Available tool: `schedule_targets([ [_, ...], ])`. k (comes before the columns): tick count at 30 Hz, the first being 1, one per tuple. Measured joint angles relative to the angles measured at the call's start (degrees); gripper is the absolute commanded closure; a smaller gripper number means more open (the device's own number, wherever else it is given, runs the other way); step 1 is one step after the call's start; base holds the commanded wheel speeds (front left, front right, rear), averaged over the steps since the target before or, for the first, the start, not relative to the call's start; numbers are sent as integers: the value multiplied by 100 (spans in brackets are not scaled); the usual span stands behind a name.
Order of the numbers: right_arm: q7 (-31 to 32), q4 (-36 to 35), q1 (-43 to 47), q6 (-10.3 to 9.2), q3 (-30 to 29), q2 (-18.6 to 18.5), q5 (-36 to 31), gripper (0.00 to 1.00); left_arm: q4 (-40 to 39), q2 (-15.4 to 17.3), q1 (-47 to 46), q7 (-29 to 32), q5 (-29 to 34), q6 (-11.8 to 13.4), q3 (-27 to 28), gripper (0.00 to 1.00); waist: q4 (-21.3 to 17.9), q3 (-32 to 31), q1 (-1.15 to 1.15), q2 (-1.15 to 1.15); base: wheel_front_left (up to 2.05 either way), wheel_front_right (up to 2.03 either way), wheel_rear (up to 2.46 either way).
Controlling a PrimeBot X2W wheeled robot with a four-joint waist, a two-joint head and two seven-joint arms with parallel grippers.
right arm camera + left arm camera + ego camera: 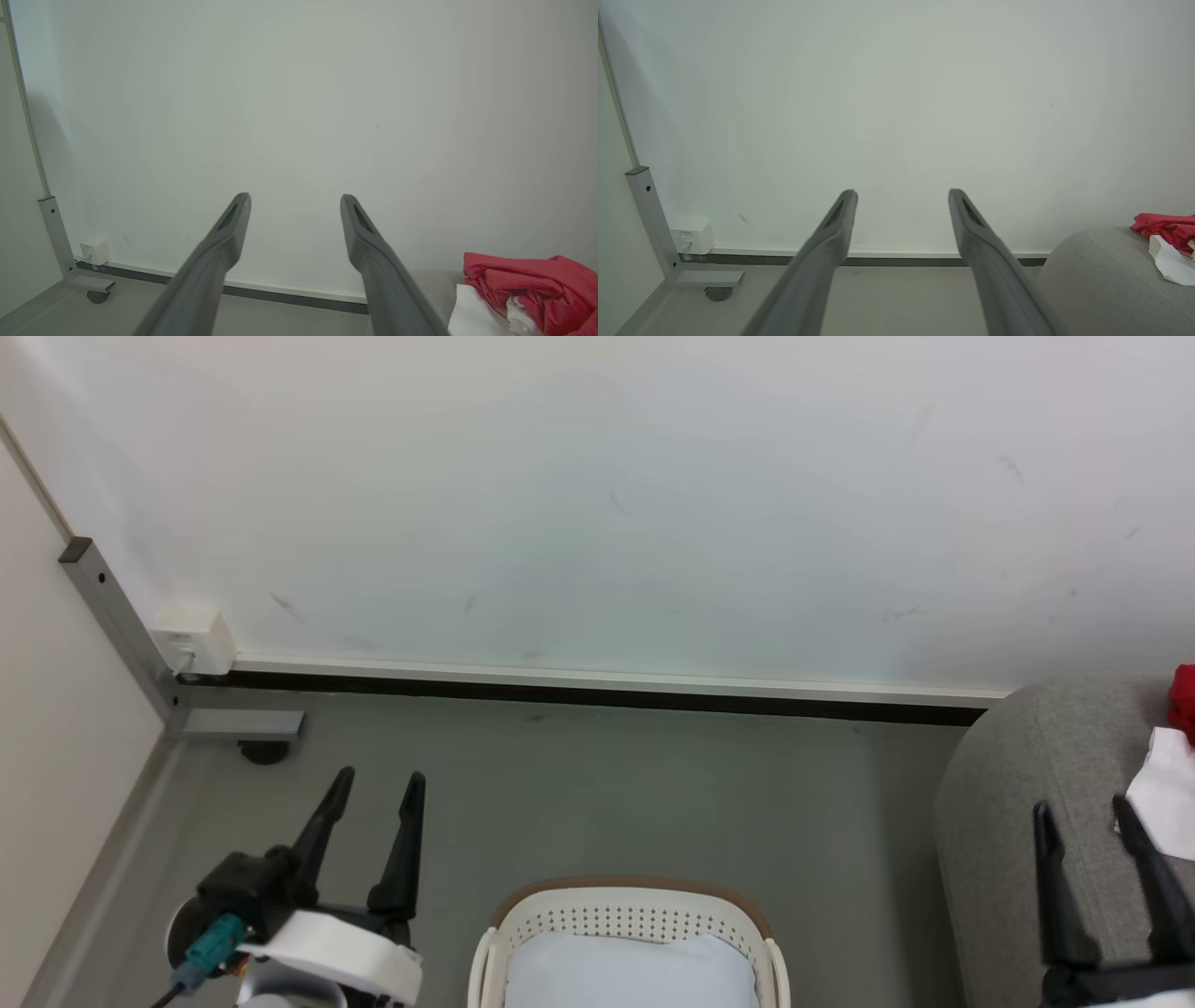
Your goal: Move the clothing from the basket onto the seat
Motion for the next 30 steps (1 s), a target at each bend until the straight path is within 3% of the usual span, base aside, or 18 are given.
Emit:
schedule_targets([
  [8,-78,171,469,-1,26,442,-59,0,93,-277,315,0,389,-157,294,0,-33,66,1,0,0,0,0],
  [17,-79,304,460,-1,181,464,0,0,78,-457,409,0,553,-202,404,0,-95,104,1,0,0,0,0],
  [30,-79,292,408,-1,223,456,25,0,93,-436,415,0,431,-203,281,0,-143,114,1,0,0,0,0],
])
